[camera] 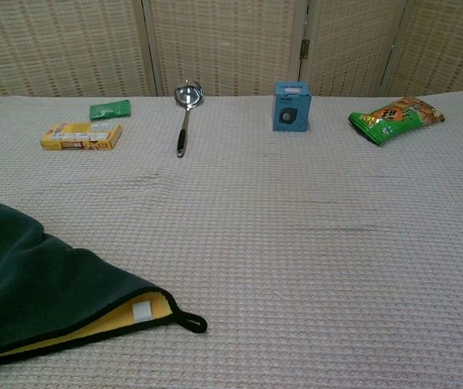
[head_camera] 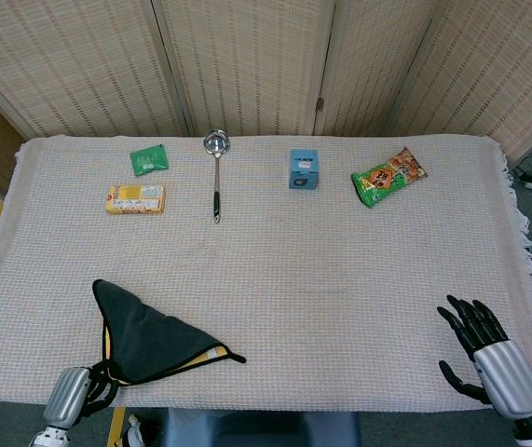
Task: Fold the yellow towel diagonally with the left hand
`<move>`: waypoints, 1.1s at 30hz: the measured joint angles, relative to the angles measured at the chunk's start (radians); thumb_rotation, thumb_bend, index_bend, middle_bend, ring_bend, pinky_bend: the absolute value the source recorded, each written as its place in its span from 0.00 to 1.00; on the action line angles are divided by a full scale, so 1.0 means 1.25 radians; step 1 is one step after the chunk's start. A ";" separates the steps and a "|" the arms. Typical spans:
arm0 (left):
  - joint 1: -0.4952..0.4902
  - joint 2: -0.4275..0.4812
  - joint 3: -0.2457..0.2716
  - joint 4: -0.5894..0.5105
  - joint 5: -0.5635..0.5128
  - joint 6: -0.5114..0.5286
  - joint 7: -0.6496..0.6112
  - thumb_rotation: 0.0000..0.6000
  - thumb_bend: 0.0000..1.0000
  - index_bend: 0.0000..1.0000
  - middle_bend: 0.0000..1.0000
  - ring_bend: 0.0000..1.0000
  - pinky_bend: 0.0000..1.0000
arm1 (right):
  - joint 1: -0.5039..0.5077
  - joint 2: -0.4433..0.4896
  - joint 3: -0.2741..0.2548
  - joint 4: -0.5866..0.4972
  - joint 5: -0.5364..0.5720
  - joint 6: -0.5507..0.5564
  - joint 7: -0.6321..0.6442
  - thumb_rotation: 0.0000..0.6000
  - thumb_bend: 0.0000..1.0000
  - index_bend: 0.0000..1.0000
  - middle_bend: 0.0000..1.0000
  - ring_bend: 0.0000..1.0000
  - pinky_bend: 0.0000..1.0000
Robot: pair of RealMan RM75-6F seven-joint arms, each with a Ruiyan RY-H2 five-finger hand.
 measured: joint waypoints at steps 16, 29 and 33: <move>0.003 0.086 -0.048 -0.004 -0.010 -0.003 0.006 1.00 0.37 0.00 1.00 1.00 1.00 | -0.004 0.005 -0.004 0.000 -0.007 0.012 0.008 0.88 0.46 0.00 0.00 0.00 0.00; -0.001 0.255 -0.135 -0.206 -0.005 0.108 0.288 1.00 0.34 0.08 0.09 0.04 0.00 | -0.003 -0.017 0.018 -0.004 0.024 0.002 -0.040 0.88 0.46 0.00 0.00 0.00 0.00; -0.010 0.262 -0.144 -0.258 0.028 0.105 0.422 1.00 0.29 0.08 0.09 0.04 0.00 | -0.002 -0.019 0.024 -0.010 0.031 0.001 -0.053 0.88 0.46 0.00 0.00 0.00 0.00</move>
